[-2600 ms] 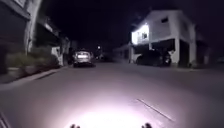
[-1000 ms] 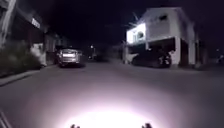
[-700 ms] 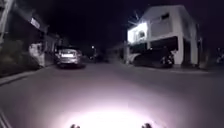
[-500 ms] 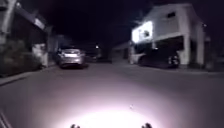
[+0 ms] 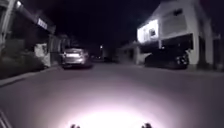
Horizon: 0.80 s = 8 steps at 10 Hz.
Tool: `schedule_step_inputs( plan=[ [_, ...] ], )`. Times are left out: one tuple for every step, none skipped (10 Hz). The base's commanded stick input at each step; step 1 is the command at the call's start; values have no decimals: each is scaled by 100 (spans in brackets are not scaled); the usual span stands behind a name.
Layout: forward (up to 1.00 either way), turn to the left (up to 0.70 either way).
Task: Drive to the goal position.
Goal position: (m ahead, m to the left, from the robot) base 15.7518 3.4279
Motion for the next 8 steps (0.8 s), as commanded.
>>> schedule_step_inputs(
  plan=[
    [85, 0],
    [85, 0],
    [85, 0],
    [85, 0],
    [85, 0],
    [85, 0],
    [85, 0],
    [85, 0]
  ],
)
